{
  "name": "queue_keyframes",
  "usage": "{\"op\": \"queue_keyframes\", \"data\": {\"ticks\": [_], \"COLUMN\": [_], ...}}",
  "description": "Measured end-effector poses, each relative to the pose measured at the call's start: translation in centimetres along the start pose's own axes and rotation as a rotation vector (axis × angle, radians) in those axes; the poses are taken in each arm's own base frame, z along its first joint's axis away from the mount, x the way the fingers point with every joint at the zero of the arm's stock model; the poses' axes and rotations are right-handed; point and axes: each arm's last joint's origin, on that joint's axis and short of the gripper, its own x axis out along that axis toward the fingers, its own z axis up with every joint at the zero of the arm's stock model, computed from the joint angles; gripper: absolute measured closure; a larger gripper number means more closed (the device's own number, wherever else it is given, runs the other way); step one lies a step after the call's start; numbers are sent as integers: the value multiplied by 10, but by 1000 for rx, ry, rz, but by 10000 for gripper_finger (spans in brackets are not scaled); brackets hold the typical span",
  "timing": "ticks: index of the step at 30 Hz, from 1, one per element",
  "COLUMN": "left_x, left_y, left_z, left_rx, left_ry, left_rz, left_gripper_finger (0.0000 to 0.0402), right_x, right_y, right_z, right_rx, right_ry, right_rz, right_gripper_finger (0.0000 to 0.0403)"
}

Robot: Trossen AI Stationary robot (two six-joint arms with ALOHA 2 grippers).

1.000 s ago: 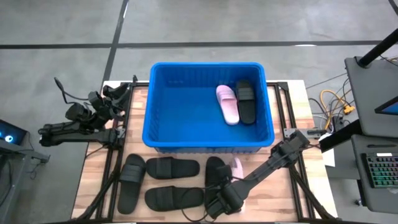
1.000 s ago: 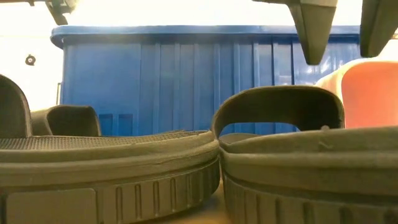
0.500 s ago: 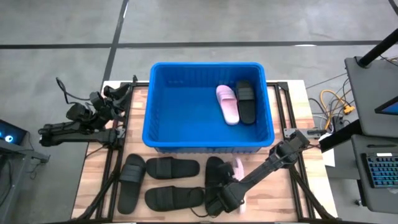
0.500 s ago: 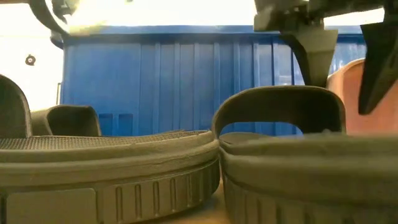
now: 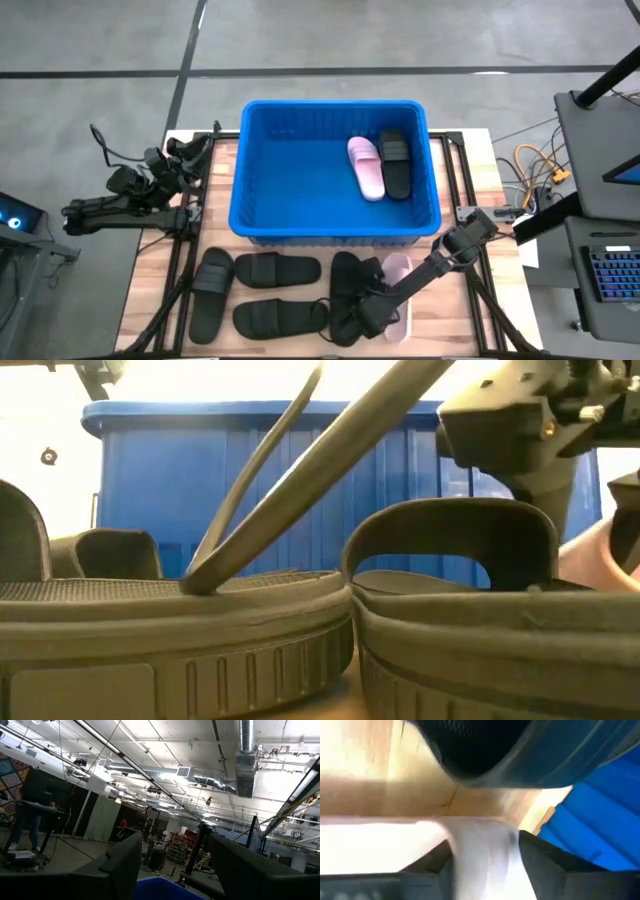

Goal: Pick and place slides into bin
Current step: Put the pink slide into the blue bin

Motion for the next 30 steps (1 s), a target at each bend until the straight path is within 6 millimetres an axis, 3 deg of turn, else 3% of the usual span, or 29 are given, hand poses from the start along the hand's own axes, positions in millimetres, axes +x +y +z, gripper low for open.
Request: {"op": "queue_keyframes", "data": {"ticks": [8, 14, 21, 25, 30], "left_x": [0, 0, 0, 0, 0], "left_y": [0, 0, 0, 0, 0], "left_z": [0, 0, 0, 0, 0], "left_rx": [0, 0, 0, 0, -1], "left_ry": [0, 0, 0, -1, -1], "left_rz": [0, 0, 0, 0, 0], "left_gripper_finger": [185, 185, 185, 185, 185], "right_x": [-1, -16, -56, -87, -134], "right_y": [3, 9, 6, -6, -36], "right_z": [-1, -9, -41, -61, -90], "right_rx": [33, 76, 135, 265, 443], "right_ry": [-3, -66, -195, -325, -564], "right_rz": [-14, -10, 5, 17, -5], "right_gripper_finger": [381, 392, 393, 393, 394]}}
